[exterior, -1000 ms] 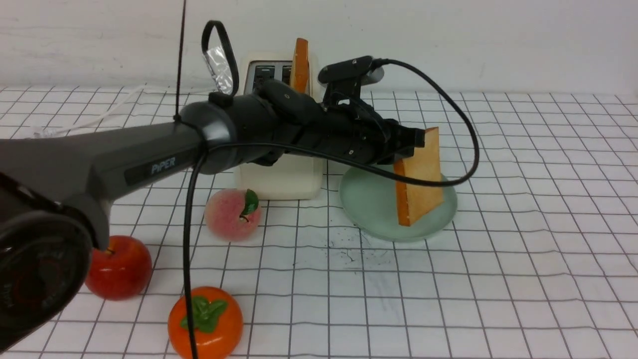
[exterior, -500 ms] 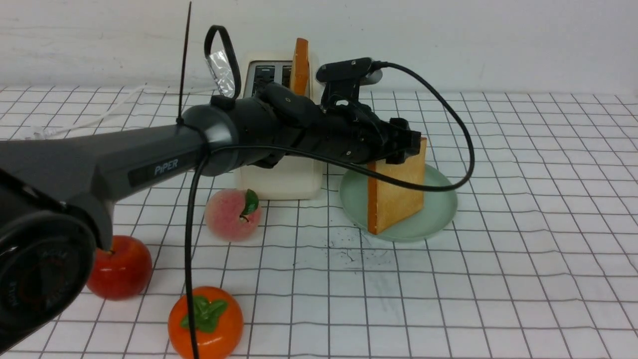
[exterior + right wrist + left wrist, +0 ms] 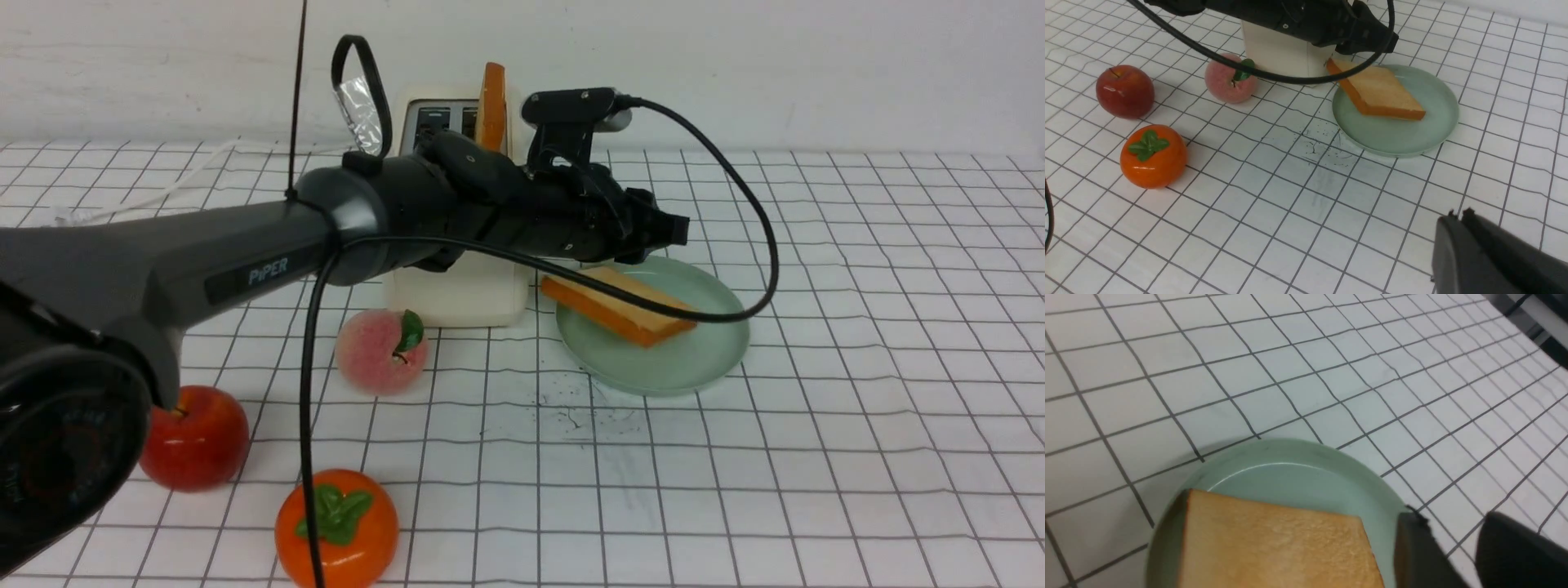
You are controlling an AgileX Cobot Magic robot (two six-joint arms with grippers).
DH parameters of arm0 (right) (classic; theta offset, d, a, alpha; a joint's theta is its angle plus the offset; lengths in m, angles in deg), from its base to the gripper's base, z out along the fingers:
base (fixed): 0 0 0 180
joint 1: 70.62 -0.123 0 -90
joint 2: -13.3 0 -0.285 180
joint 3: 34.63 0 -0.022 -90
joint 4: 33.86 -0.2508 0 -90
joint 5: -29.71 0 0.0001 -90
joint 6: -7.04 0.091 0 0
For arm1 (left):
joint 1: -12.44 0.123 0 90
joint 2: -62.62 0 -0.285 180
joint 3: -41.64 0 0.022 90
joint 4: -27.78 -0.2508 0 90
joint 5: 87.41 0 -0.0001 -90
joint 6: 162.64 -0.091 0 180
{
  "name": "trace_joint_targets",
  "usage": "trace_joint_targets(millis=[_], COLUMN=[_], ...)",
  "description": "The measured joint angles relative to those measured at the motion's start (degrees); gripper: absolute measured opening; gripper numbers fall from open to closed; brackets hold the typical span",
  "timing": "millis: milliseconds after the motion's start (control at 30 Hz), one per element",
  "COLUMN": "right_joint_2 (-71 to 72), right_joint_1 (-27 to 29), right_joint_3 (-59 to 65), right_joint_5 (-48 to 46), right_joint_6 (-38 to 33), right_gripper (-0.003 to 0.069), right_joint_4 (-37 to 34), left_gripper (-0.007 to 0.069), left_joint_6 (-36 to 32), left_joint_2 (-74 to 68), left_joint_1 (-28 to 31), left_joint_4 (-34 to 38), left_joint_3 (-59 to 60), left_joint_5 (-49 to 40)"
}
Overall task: Take toasted bread from bread machine on white checkered table place on plate.
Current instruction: 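Grasp the toast slice in the toaster and pull it up out of the slot with the right gripper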
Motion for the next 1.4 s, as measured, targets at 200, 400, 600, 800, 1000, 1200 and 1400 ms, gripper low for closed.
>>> trace_joint_targets(millis=[200,400,600,800,1000,1200,1400], right_joint_2=[0.0,-0.1,-4.8,-13.5,-27.8,-45.5,-61.4], right_joint_1=[0.0,0.0,0.0,0.0,-2.6,-17.8,-23.6], right_joint_3=[0.0,0.0,-0.1,-0.5,-9.1,-25.2,-43.3], right_joint_5=[-0.1,0.1,0.3,2.1,2.9,5.5,7.4], right_joint_6=[0.0,0.6,3.1,2.8,-3.3,-2.1,13.1], right_gripper=[0.0018,0.0018,0.0021,0.0021,0.0021,0.0021,0.0040], right_joint_4=[0.0,0.0,0.0,-3.0,-11.0,-6.6,8.0], left_gripper=[-0.0001,-0.0013,-0.0013,-0.0013,-0.0013,-0.0013,-0.0013], left_joint_6=[-1.3,2.2,21.1,42.5,59.3,67.2,69.8], left_joint_2=[1.3,9.9,21.8,35.1,54.1,65.9,69.7], left_joint_1=[0.0,0.0,0.0,0.0,0.0,0.0,0.0], left_joint_4=[-0.4,-5.0,-27.1,-53.9,-72.3,-78.5,-79.7], left_joint_3=[0.0,0.0,0.0,6.2,22.7,33.3,34.4], left_joint_5=[-3.0,-9.4,-17.8,-21.1,-14.8,-10.7,-10.9])
